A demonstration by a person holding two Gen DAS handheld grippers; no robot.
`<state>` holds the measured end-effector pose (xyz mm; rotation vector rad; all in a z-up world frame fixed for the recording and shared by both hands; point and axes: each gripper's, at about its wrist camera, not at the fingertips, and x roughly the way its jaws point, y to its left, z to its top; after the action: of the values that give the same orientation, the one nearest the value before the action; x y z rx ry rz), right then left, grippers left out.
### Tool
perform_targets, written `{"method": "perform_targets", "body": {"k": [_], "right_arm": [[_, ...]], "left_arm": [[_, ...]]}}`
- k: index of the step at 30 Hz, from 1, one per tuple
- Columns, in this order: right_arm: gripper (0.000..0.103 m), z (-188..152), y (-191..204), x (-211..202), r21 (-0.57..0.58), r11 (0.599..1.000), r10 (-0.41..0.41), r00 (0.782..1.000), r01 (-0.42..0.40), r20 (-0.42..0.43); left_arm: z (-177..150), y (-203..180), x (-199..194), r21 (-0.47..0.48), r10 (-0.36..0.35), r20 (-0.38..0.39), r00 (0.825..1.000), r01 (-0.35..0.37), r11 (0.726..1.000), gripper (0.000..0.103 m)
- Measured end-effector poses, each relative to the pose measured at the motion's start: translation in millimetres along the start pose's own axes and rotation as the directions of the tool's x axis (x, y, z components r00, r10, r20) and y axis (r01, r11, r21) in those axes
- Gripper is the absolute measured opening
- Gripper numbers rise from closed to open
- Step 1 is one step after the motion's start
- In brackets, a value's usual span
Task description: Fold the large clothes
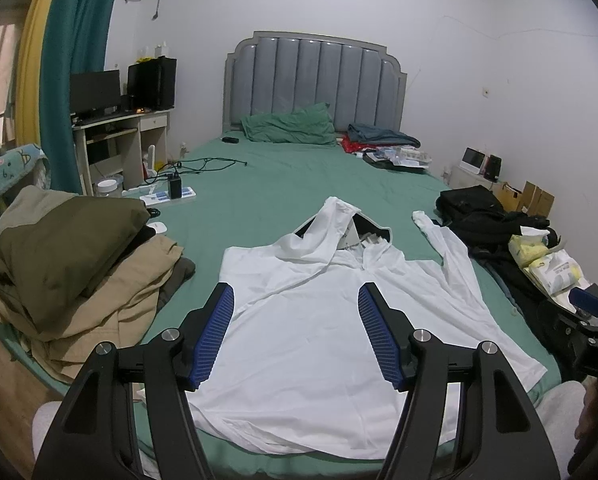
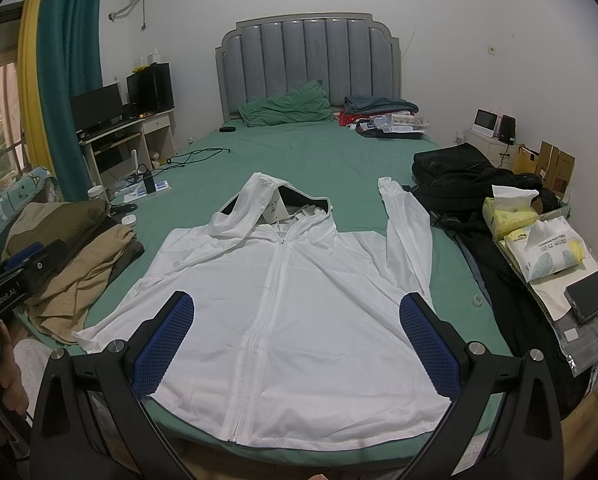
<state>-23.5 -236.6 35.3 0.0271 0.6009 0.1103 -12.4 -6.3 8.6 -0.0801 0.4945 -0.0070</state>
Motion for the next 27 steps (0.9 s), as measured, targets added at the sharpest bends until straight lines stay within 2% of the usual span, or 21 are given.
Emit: {"method": "perform_targets", "body": {"k": [10,15,21,27], "right_arm": [[0.101,1.3,0.1,3.4,-0.01,1.0,0.006,1.0,-0.006,-0.006],[0.101,7.5,-7.6,17.4,0.006,1.0,0.013,1.0,-0.013,-0.018],[0.102,22.6,-21.5,54.5,0.009,1.0,0.018,0.999,-0.018,-0.034],[0.101,33.6,-43.1,107.0,0.004,1.0,0.02,0.997,-0.02,-0.069]], "left_arm": [[3.5,-0.2,9.4,-0.006,0.015,-0.026,1.0,-0.015,1.0,0.068],[9.2,-4.9,31.5,0.012,0.02,-0.052,0.998,-0.019,1.0,0.068],[16.4,-17.4,75.1,0.032,0.043,-0.102,0.994,-0.04,0.999,0.068],[17.5,-28.8,139.8,0.047,0.092,-0.173,0.981,-0.085,0.995,0.068]]}}
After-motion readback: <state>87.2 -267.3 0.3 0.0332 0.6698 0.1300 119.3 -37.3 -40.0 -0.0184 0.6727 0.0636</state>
